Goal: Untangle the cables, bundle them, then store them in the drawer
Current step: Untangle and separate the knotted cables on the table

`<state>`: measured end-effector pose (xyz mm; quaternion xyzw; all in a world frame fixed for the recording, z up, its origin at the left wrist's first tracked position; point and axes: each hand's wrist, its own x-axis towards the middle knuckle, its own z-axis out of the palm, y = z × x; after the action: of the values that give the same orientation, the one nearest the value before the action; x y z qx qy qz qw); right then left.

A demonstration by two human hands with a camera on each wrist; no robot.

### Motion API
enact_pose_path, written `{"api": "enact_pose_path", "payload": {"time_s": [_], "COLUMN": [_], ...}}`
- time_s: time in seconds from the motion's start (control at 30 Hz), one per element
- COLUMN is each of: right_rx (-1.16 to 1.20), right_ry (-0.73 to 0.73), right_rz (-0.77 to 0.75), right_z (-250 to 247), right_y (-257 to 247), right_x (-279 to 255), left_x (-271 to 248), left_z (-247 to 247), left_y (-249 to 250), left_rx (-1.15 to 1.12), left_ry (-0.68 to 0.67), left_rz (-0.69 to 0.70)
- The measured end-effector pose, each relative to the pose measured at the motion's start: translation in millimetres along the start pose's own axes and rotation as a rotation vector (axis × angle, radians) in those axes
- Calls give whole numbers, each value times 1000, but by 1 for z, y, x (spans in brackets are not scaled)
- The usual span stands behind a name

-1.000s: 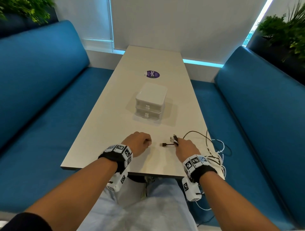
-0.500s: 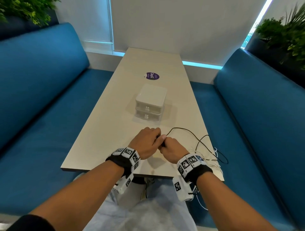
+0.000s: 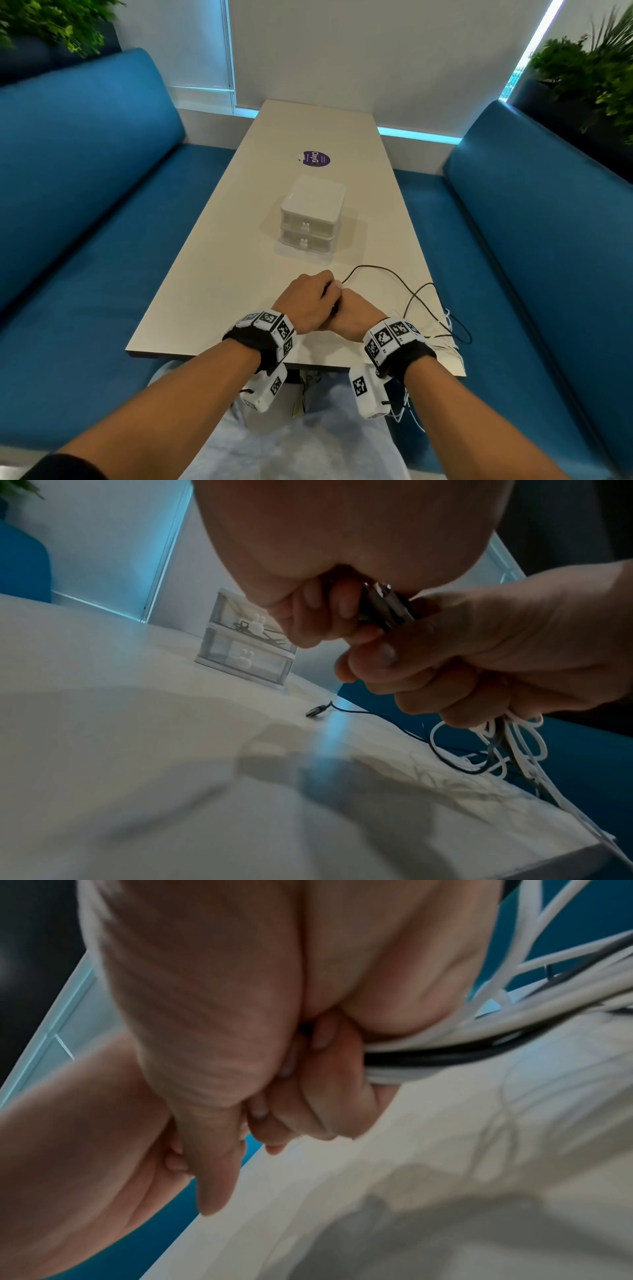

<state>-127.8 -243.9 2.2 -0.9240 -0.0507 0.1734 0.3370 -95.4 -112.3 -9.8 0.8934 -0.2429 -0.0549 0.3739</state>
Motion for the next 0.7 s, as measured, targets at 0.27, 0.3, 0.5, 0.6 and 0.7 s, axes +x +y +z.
{"api": "enact_pose_path", "payload": {"time_s": [0.27,0.3,0.5,0.6,0.7], "right_rx": [168,181,10,-132,-287], "right_ry": [4,16,92,95,74], "right_rz": [-8,0,-41,-79,-118], "right_z": [2,2,9,12,11], "right_y": [4,4,4,10,19], "right_x": [0,0,-2,-3,-7], "left_x": [0,2,7,5,5], "left_z": [-3,-4,-5,-7,-10], "left_y": [-4,-6,-17,-23,-31], "left_rx": [84,82,34,26,32], "left_ry": [-23,-21,11,38,62], "left_rz": [7,-4,-86,-122,-152]}}
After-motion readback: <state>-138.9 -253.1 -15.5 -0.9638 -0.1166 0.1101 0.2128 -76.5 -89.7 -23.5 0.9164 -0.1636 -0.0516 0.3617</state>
